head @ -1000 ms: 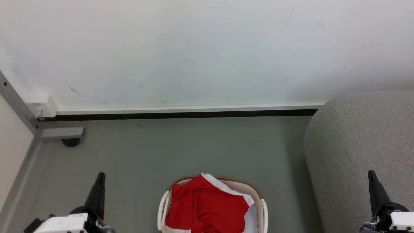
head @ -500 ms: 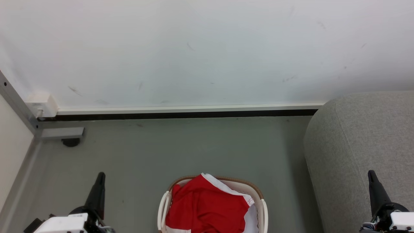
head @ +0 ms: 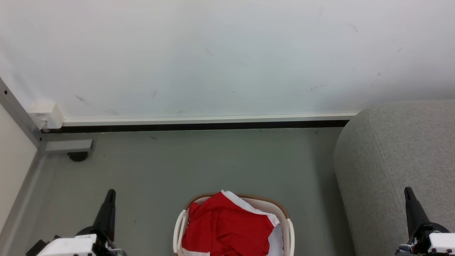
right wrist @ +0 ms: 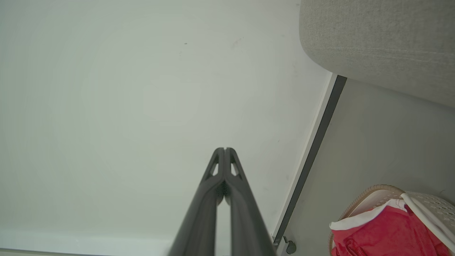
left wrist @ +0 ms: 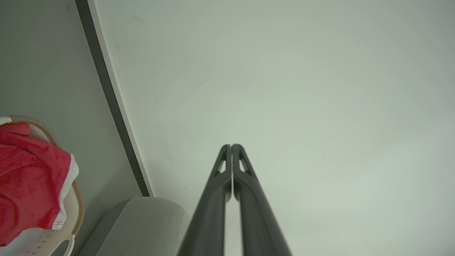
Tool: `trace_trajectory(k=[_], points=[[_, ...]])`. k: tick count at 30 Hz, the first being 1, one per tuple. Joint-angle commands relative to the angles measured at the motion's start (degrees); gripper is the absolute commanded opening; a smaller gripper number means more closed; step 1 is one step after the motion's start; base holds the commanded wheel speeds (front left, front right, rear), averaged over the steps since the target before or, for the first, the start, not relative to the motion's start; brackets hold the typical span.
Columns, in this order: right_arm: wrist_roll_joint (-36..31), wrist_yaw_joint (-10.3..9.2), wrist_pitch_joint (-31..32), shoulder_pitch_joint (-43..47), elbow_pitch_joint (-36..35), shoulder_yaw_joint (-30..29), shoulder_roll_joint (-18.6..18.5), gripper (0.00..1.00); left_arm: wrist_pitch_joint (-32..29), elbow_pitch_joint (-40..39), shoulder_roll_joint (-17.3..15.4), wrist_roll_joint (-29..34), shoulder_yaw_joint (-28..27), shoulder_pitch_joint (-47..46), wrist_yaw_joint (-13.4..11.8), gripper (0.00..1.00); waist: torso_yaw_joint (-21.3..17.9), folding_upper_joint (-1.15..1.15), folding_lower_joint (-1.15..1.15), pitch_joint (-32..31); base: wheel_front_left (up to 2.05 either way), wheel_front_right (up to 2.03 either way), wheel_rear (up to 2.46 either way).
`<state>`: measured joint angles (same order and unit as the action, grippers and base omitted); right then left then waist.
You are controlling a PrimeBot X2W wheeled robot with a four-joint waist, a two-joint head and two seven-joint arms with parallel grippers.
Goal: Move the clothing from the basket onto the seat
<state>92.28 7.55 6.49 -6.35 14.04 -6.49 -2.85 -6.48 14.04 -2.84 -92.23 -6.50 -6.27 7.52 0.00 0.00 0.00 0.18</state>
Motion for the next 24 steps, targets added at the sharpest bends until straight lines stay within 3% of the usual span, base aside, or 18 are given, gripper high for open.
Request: trace_trajectory(k=[1, 16, 17, 24], points=[[-0.3, -0.15, -0.1, 0.6, 0.0, -0.1, -0.3, 0.0, 0.0, 0.0, -0.4, -0.3, -0.1, 0.5, -0.1, 0.0, 0.0, 0.0, 0.0, 0.0, 0.0, 0.0, 0.0], [-0.3, -0.15, -0.1, 0.6, 0.0, -0.1, -0.3, 0.0, 0.0, 0.0, -0.4, -0.3, -0.1, 0.5, -0.1, 0.0, 0.0, 0.0, 0.0, 0.0, 0.0, 0.0, 0.0], [0.0, 0.0, 0.0, 0.0, 0.0, 0.0, 0.0, 1.0, 0.0, 0.0, 0.0, 0.0, 0.0, 0.0, 0.0, 1.0, 0.0, 0.0, 0.0, 0.0, 0.0, 0.0, 0.0], [-1.3, 0.0, -1.2, 1.3, 0.8, 0.9, 0.5, 1.0, 1.2, 1.2, 0.5, 1.0, 0.8, 1.2, 0.0, 1.0, 0.0, 0.0, 0.0, 0.0, 0.0, 0.0, 0.0]])
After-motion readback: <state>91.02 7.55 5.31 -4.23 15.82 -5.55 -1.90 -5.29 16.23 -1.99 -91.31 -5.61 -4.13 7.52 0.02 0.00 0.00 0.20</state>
